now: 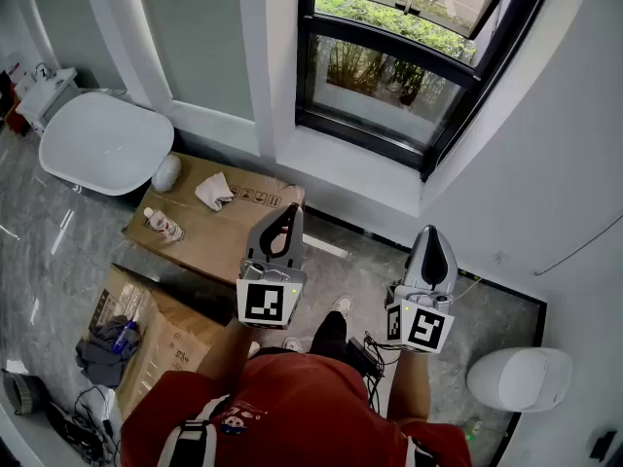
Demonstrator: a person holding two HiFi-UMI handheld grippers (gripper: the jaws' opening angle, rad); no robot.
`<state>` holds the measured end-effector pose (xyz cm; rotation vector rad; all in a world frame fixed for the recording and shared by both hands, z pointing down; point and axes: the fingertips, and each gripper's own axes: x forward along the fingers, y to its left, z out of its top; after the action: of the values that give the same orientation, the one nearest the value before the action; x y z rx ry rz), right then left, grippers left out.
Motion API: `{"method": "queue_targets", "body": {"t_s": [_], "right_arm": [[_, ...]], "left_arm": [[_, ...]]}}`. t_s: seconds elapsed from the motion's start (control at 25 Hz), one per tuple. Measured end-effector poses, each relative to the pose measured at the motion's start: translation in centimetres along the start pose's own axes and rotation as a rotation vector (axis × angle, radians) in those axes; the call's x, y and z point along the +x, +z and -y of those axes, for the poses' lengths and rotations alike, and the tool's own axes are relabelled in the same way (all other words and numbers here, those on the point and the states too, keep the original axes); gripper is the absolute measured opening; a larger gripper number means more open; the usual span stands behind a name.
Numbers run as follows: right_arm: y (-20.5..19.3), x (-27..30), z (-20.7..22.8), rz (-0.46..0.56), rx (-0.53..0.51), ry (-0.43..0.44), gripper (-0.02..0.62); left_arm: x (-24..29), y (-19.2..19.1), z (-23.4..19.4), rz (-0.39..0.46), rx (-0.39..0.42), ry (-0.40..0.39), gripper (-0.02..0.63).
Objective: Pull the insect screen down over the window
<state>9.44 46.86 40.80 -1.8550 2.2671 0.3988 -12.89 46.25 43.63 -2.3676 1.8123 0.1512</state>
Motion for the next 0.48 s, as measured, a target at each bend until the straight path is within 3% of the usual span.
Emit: {"method": "queue_targets", "body": {"t_s": [0.48], "right_arm": [[-0.46,-0.53,0.86,-0.008,-0.006,-0.014,0.009]], "left_arm": [[0.29,-0.10,0.54,-0.002,0.000,-0.009,0.005]]}}
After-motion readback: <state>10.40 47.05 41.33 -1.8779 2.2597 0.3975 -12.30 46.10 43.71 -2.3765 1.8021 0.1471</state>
